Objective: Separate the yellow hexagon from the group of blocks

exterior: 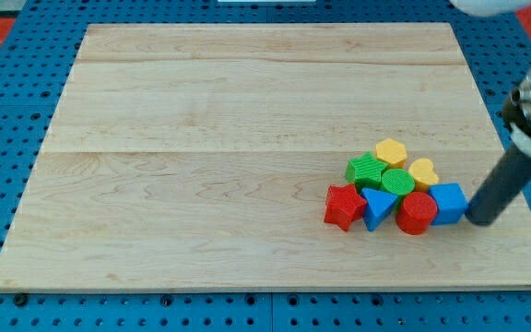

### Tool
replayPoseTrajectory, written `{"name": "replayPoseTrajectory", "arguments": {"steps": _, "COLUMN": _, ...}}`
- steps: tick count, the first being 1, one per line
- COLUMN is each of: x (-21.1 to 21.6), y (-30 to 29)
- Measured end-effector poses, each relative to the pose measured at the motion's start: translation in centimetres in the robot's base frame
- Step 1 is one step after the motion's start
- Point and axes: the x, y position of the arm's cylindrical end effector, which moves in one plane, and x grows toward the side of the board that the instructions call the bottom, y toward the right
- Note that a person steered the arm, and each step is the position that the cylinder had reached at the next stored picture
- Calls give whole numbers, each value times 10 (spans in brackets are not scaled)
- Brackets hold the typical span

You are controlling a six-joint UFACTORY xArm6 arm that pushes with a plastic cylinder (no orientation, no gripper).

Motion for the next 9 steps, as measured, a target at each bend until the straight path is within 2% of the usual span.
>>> {"name": "replayPoseTrajectory", "arguments": {"steps": 2, "x": -36, "y": -11}}
{"name": "replayPoseTrajectory", "arguments": {"steps": 3, "x": -48, "y": -54}}
{"name": "replayPoseTrajectory", "arguments": {"steps": 5, "x": -52, "y": -102}}
{"name": "replayPoseTrajectory", "arguments": {"steps": 7, "x": -100, "y": -130}}
{"name": "replayPoseTrajectory", "arguments": {"steps": 8, "x": -89, "y": -140}}
{"name": "replayPoseTrajectory", "arguments": {"steps": 9, "x": -55, "y": -141}}
